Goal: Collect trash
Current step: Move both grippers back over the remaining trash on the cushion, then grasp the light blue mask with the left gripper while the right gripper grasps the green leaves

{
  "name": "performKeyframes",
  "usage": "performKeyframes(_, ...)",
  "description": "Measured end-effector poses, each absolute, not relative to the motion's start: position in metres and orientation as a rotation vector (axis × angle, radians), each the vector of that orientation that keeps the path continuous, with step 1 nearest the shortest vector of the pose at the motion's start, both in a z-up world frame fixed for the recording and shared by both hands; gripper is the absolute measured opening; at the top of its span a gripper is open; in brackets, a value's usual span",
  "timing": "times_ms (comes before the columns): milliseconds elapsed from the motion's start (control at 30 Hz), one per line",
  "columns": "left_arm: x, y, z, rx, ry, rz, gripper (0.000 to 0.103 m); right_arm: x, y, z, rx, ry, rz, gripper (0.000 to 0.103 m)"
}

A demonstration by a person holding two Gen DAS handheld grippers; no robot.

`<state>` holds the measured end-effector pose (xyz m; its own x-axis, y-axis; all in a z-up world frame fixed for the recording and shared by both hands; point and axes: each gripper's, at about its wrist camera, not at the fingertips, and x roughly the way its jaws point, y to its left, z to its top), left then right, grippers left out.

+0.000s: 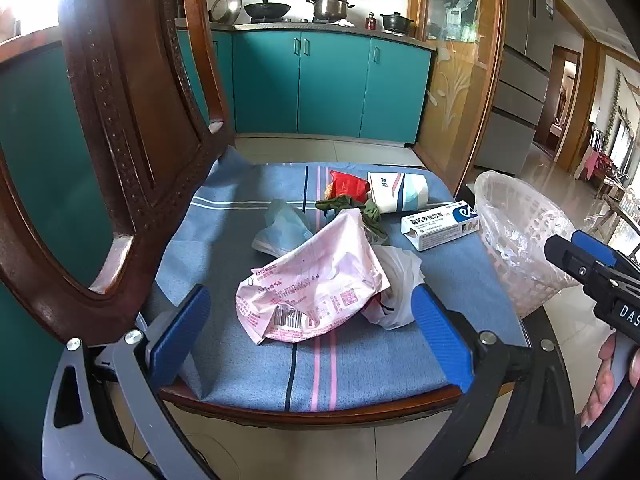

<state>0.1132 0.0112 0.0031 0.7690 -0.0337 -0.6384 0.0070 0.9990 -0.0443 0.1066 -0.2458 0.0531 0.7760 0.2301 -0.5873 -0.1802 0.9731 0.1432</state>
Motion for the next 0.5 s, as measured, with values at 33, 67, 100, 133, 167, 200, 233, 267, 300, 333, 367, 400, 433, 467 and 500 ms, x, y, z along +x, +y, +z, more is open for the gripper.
performKeyframes(33, 0.113, 0.011, 0.003, -0.04, 0.694, -0.022, 0.1, 0.107, -0.246, 0.053, 0.081, 0.645, 0.222, 0.088)
performKeyframes(67, 0.113, 0.011, 0.003, -0.039, 0.694, -0.022, 0.1, 0.107, -0.246, 0.053, 0.08, 0.646, 0.223, 0.088)
performKeyframes(100, 0.113, 0.01, 0.003, -0.039, 0.695, -0.022, 0.1, 0.107, -0.246, 0.053, 0.08, 0.646, 0.223, 0.088)
performKeyframes(133, 0.113, 0.01, 0.003, -0.039, 0.695, -0.022, 0.1, 0.107, -0.246, 0.053, 0.08, 0.646, 0.223, 0.088)
performKeyframes(167, 0.113, 0.01, 0.003, -0.04, 0.694, -0.021, 0.1, 0.107, -0.246, 0.053, 0.08, 0.646, 0.223, 0.088)
performKeyframes(200, 0.113, 0.01, 0.003, -0.039, 0.694, -0.021, 0.1, 0.107, -0.246, 0.053, 0.081, 0.646, 0.224, 0.088)
performKeyframes(233, 0.113, 0.01, 0.003, -0.038, 0.695, -0.021, 0.1, 0.107, -0.245, 0.053, 0.081, 0.647, 0.225, 0.088)
performKeyframes(267, 0.113, 0.011, 0.003, -0.037, 0.695, -0.019, 0.1, 0.107, -0.245, 0.052, 0.08, 0.647, 0.226, 0.088)
performKeyframes(300, 0.114, 0.011, 0.003, -0.037, 0.696, -0.017, 0.1, 0.107, -0.244, 0.052, 0.079, 0.647, 0.227, 0.088)
performKeyframes(333, 0.116, 0.011, 0.003, -0.036, 0.698, -0.014, 0.1, 0.107, -0.244, 0.052, 0.078, 0.648, 0.228, 0.088)
performKeyframes(367, 0.118, 0.013, 0.004, -0.037, 0.697, -0.011, 0.1, 0.107, -0.243, 0.051, 0.077, 0.648, 0.23, 0.088)
performKeyframes(400, 0.121, 0.014, 0.005, -0.038, 0.695, -0.007, 0.1, 0.107, -0.243, 0.051, 0.079, 0.649, 0.231, 0.088)
performKeyframes(433, 0.129, 0.017, 0.009, -0.039, 0.693, 0.003, 0.1, 0.107, -0.243, 0.051, 0.081, 0.649, 0.232, 0.088)
performKeyframes(467, 0.135, 0.02, 0.012, -0.047, 0.691, 0.007, 0.1, 0.107, -0.243, 0.051, 0.082, 0.65, 0.234, 0.088)
performKeyframes(500, 0.142, 0.023, 0.015, -0.06, 0.692, 0.006, 0.1, 0.108, -0.243, 0.05, 0.082, 0.651, 0.235, 0.088)
